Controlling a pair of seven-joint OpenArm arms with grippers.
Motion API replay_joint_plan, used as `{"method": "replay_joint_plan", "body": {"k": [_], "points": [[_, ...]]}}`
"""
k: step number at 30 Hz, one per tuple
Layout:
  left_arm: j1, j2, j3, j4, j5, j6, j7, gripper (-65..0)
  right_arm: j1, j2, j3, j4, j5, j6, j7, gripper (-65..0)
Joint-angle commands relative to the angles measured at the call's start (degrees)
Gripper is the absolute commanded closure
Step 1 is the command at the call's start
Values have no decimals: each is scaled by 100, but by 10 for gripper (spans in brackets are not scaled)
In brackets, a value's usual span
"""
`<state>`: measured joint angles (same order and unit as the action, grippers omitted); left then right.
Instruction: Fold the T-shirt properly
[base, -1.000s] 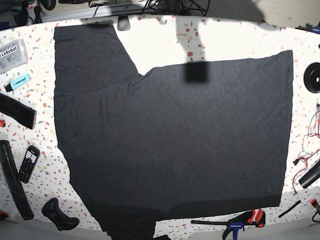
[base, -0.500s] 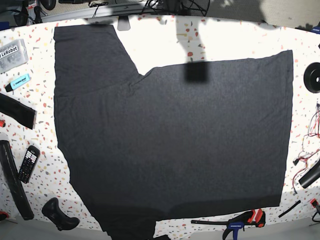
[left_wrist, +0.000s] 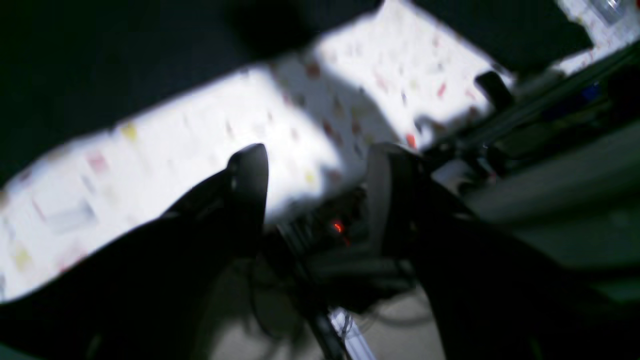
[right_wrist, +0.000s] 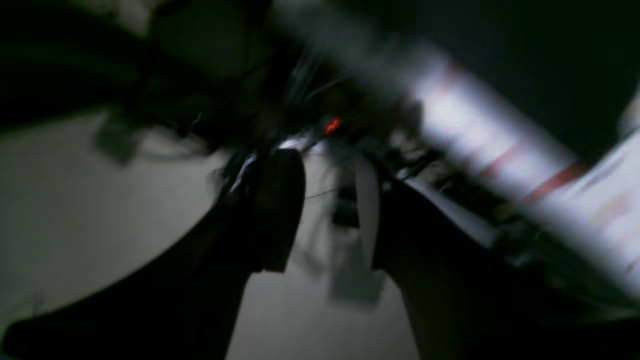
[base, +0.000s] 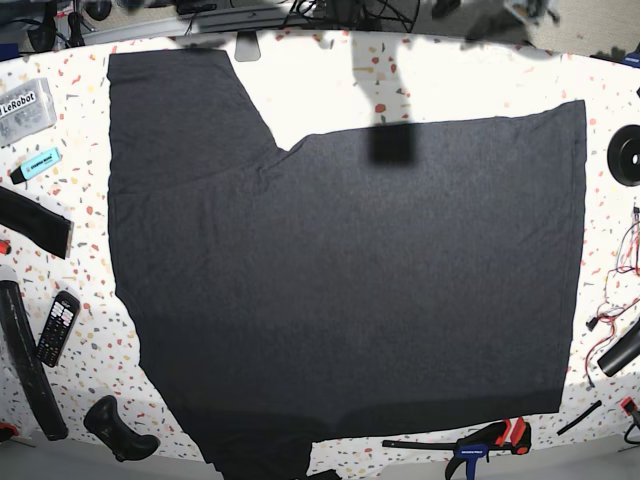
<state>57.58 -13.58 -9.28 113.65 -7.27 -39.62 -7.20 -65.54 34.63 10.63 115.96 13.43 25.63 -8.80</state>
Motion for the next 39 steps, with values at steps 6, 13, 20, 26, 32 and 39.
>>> {"method": "replay_joint_plan", "body": {"k": [6,13,20,26,32,39], "points": [[-352,-11,-9,116,-70,-38,-133,-305,345,33,22,1143,-52,59,-693,-220],[-911,-13,-9,118,863,-38,-87,-305,664,254,22,1904,-1541,55,-1331,-220],[-1375,-35,-9,120,1285,264,1174,-305,662,579,22,1904,-3571,55,-1510,-253],[-1596,-503,-9,120,2879,1178,1316,-305,664,616,22,1904,-3880,52,-1513,-252],[-1565,-1054,-7,111,3709,1714,1231,-305,664,614,22,1904,-3877,52,-1508,-252],[-1572,-1615,2,-424,3707,1534,1110,-305,664,614,22,1904,-3877,50,-1508,-252]]}}
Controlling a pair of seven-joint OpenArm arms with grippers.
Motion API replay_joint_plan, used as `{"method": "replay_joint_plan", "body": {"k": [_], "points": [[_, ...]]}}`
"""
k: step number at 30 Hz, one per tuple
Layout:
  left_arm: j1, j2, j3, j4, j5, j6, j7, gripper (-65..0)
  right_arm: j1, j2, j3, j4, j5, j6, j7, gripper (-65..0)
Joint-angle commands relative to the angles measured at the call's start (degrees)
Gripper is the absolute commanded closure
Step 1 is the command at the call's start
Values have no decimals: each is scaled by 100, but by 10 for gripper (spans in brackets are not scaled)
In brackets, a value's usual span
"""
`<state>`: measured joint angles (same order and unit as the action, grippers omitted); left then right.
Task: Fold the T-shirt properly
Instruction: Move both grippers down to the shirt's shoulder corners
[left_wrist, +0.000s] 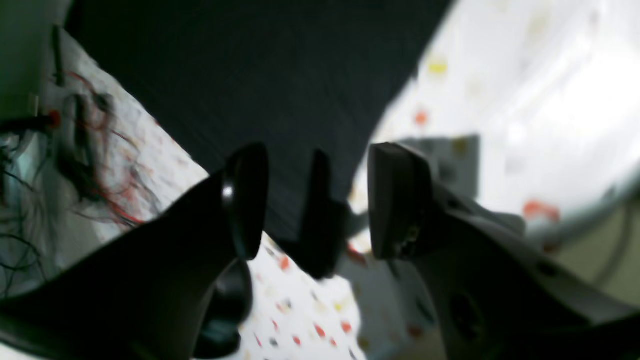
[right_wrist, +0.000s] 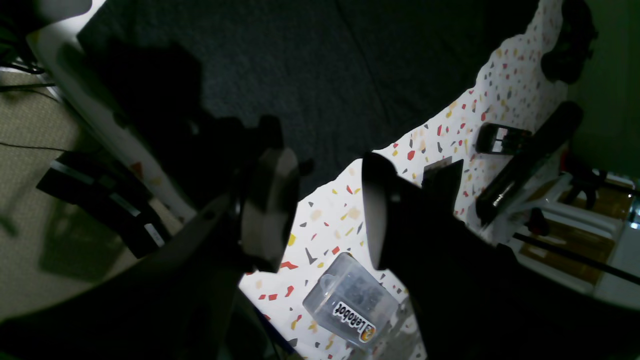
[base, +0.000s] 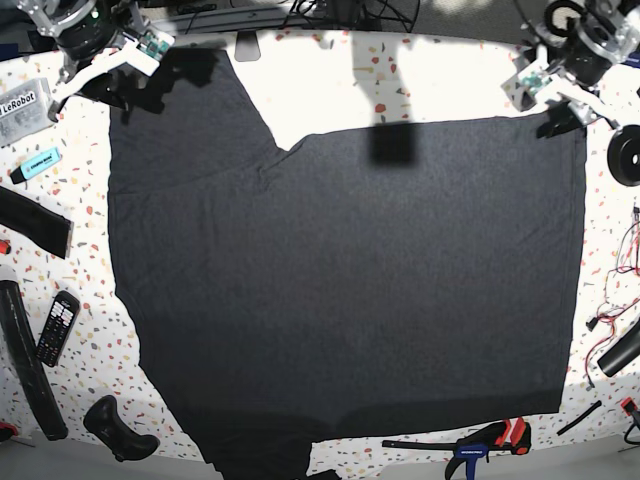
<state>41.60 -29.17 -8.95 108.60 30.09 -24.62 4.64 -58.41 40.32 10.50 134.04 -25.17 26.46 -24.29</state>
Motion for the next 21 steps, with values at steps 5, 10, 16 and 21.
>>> {"method": "replay_joint_plan", "body": {"k": [5,10,16,21], "points": [[-133,-146,-31,-629,168,127,-787,-305,-48,46,35,96,-17,-33,42,-252],[-658,-151,-31,-1231,160,299,-964,-305,-48,48,35,96,-15,-28,44,-252],[-1008,-151,-31,-1744,138,-42,-966,-305,-48,48,35,96,-17,-28,48,-252],[-887,-151,-31,-1746,140,-308,-1049,-305,-48,48,35,96,7,-26,114,-252]]}}
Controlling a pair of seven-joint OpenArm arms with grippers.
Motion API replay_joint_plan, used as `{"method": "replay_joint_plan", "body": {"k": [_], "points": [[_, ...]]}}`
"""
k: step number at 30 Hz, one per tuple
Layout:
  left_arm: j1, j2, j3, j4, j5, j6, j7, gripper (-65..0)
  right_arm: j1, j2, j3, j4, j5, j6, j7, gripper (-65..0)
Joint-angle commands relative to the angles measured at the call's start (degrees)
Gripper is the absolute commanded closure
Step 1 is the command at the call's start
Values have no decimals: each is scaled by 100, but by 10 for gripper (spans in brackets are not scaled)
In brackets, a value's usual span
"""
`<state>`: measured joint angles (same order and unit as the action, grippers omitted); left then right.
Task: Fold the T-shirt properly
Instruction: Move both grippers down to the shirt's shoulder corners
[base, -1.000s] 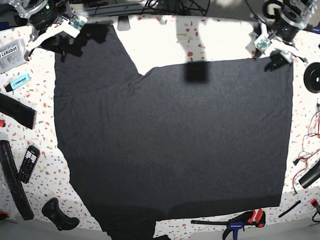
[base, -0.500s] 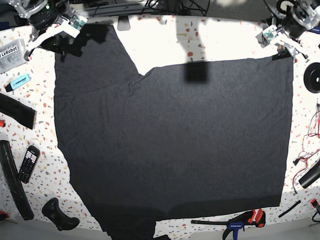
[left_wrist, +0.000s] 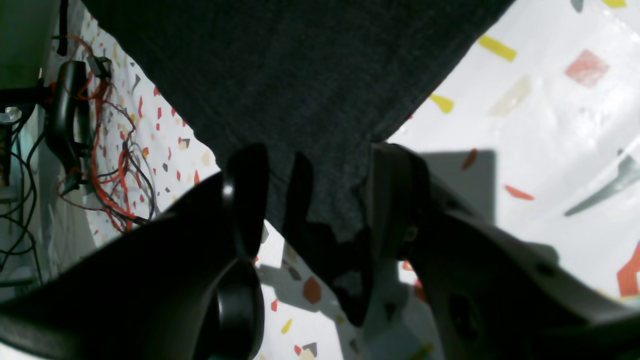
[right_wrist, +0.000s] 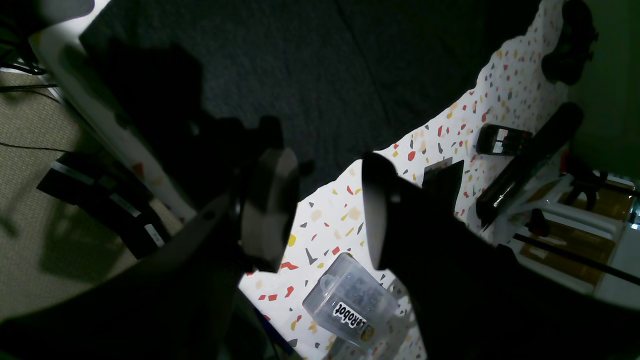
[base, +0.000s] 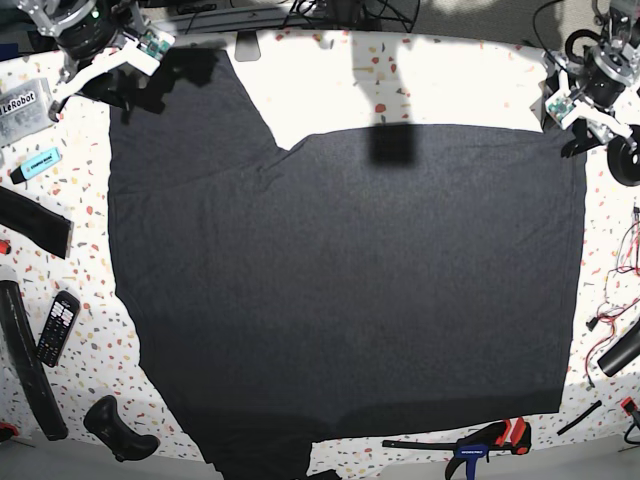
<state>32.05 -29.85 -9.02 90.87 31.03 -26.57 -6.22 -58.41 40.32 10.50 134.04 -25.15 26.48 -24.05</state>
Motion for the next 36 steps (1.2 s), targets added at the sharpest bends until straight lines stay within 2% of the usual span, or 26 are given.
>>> {"method": "replay_joint_plan", "body": {"k": [1,3,4,7,8,10,13,15,17,23,26,36], "points": [[81,-81,-24,26,46,-120,31,-305,-48,48,35,96,98,-28,85,-252],[79,-83,-24,26,46,-120,11,-285,-46,48,35,96,479,-28,85,-252],[79,-83,-24,26,46,-114,9,-244,-31,48,35,96,752,-24,81,-252],[79,-81,-24,26,39,-114,9,-44,146,46,35,37,1384,216,83,-252],[79,-81,-24,26,35,-114,9,0,236,46,35,-11,1456,343,87,-252],[70,-83,-24,26,-105,-114,11,0,417,46,35,-129,1510,629,92,-252],[55,-81,-24,28,-470,-116,11,0,640,46,31,-393,1510,1352,142,-253],[50,-81,-24,28,-616,-129,11,0,699,46,24,-605,1508,1352,361,-256],[48,-81,-26,28,-619,-129,13,0,699,48,-26,-820,1453,1352,603,-288],[44,-81,-26,28,-621,-129,-42,0,804,46,-446,-1427,693,1352,1196,-301],[46,-79,-24,28,-619,-129,-125,0,1047,46,-870,-1705,378,1352,1268,-301],[48,-70,-26,28,-621,-129,-289,0,1917,46,-2114,-2135,363,1352,1200,-301]]}}
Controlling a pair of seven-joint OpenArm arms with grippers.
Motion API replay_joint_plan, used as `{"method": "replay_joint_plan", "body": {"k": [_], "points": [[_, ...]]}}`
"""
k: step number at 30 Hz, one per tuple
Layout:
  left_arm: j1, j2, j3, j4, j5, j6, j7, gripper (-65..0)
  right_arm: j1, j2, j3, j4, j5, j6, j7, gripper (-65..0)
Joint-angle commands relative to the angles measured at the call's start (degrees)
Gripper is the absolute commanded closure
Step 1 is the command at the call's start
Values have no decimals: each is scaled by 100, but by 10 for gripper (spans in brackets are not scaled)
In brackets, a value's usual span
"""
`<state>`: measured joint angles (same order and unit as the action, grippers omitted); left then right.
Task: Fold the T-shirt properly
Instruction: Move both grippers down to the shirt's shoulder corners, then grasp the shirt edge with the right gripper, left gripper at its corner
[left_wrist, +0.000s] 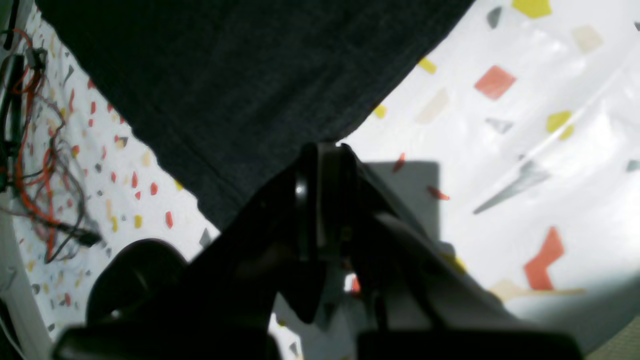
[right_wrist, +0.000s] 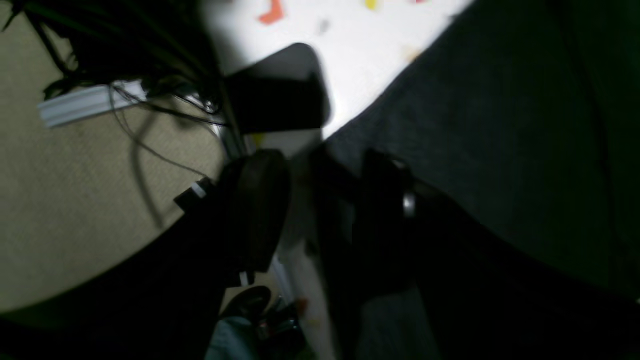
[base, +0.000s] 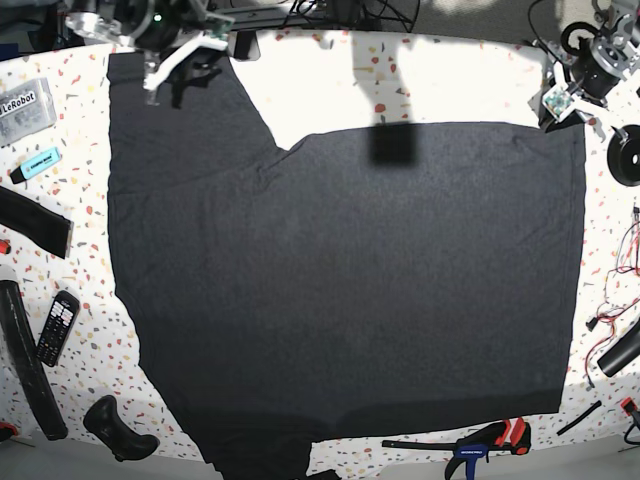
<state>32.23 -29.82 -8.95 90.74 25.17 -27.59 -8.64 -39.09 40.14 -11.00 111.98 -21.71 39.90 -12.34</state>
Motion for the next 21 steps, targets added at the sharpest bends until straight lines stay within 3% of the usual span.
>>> {"method": "replay_joint_plan", "body": {"k": [1,6,11,21], "points": [[31,-66,-33,42,-33,-26,-44,0,46,63,-44,4,20,10,26,-301],[31,-66,-33,42,-33,-26,-46,0,197,66,-175,-160,-131,10,-361,-301],[31,-68,-33,42,-33,-26,-46,0,195,66,-170,-160,-280,-201,-813,-300],[31,-68,-33,42,-33,-26,-46,0,192,66,-173,35,149,-146,-566,-299]]}}
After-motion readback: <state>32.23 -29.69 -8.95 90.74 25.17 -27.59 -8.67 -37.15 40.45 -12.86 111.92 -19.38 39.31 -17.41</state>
